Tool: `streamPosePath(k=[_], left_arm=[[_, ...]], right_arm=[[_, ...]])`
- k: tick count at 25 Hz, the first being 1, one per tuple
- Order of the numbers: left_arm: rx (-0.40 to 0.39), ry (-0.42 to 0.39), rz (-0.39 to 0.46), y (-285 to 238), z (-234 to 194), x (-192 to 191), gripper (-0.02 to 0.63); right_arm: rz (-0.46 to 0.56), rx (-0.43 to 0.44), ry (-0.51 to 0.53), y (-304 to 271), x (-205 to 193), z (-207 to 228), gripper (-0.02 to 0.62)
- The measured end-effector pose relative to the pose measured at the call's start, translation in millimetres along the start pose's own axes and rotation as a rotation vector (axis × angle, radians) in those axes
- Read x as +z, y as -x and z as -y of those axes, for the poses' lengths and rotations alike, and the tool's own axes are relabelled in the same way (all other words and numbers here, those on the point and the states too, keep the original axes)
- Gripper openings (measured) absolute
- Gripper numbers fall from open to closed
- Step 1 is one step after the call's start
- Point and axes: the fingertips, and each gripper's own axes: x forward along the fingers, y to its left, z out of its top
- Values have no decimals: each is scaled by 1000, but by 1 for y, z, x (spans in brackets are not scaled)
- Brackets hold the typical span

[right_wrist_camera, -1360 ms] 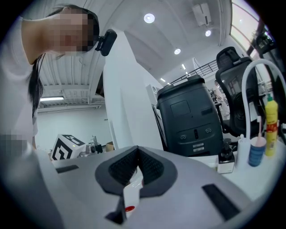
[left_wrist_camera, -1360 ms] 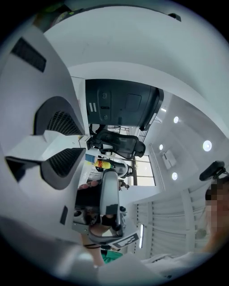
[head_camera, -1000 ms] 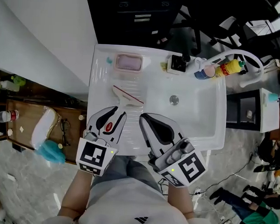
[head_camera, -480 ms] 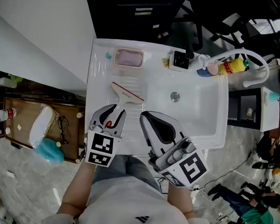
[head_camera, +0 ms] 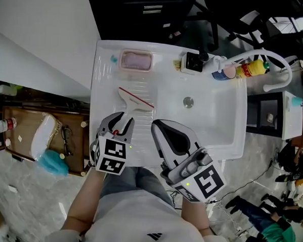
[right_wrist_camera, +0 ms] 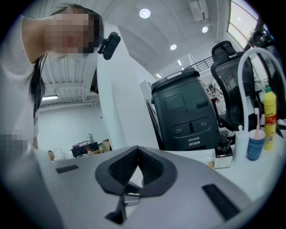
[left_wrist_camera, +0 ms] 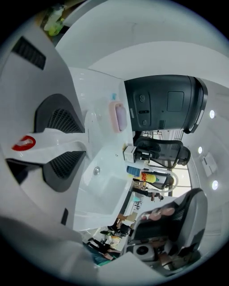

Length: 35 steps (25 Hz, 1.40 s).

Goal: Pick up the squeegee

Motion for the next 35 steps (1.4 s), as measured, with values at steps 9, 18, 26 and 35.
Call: streamPosePath(k=[9, 18, 26, 35], left_arm=[[10, -3, -56, -10, -4, -13, 140], [15, -2, -96, -17, -4, -23, 140], [44, -68, -141, -22, -4, -26, 133], [63, -24, -164, -26, -9, -28, 112]], right_arm=[[-2, -9, -8, 1, -3, 5, 9], [-1, -19, -13, 2, -3, 10, 9], [-3, -31, -17, 4, -2, 13, 9], [5, -38, -14, 8, -2, 15, 9]])
